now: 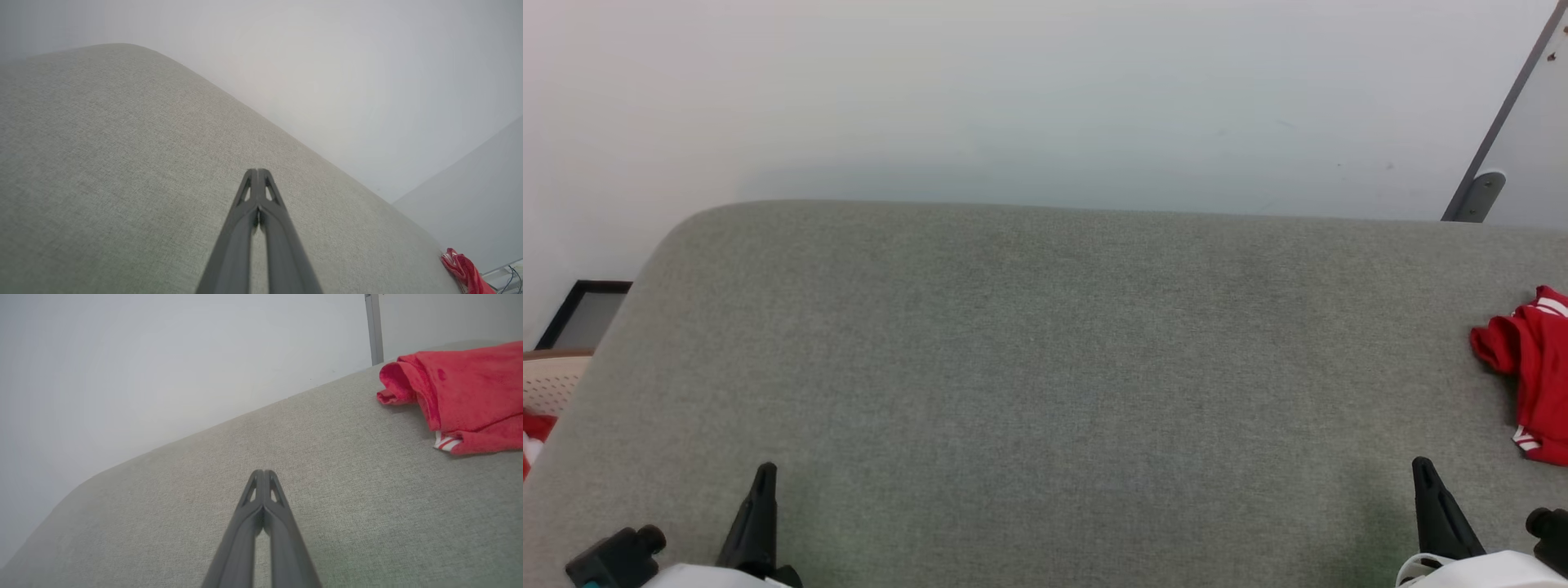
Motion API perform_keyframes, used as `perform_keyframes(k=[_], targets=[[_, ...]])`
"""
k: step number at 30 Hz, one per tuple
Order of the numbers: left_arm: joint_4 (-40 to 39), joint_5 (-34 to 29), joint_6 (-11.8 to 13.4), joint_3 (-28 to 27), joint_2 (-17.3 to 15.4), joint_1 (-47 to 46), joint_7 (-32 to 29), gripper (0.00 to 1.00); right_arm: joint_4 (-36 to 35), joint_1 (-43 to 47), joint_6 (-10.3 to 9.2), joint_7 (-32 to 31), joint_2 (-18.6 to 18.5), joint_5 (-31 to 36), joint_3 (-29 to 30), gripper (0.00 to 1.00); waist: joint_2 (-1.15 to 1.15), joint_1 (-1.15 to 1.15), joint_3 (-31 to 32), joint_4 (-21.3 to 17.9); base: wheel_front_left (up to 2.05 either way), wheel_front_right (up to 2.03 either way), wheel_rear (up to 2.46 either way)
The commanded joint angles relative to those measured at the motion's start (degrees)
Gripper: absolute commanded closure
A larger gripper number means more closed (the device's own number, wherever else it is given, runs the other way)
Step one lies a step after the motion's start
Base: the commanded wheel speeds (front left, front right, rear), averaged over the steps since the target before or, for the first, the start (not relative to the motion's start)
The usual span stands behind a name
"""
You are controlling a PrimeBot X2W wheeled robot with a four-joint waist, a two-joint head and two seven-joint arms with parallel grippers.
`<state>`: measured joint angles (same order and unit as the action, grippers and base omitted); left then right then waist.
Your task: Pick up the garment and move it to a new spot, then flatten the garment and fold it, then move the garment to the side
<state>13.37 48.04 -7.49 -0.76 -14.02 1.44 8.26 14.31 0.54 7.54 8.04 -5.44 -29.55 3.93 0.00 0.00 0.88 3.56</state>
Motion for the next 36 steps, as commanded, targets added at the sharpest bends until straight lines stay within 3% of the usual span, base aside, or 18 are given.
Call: perform_keyframes(k=[1,36], targets=[[-0.6,1.9,0.0,-0.7,-0.1,-1.5,-0.4,1.0,-0.8,-1.6,-0.02,-0.4,-0.2,-2.6,0.4,1.0,0.0,0.0,0.0,-0.1,0.0,0.0,0.0],[-0.1,21.1,0.0,-3.0,5.0,-4.5,-7.0,1.0,-0.7,-4.2,-0.04,-6.8,1.1,-29.9,1.5,1.0,0.0,0.0,-0.4,-1.3,0.0,0.0,0.0]])
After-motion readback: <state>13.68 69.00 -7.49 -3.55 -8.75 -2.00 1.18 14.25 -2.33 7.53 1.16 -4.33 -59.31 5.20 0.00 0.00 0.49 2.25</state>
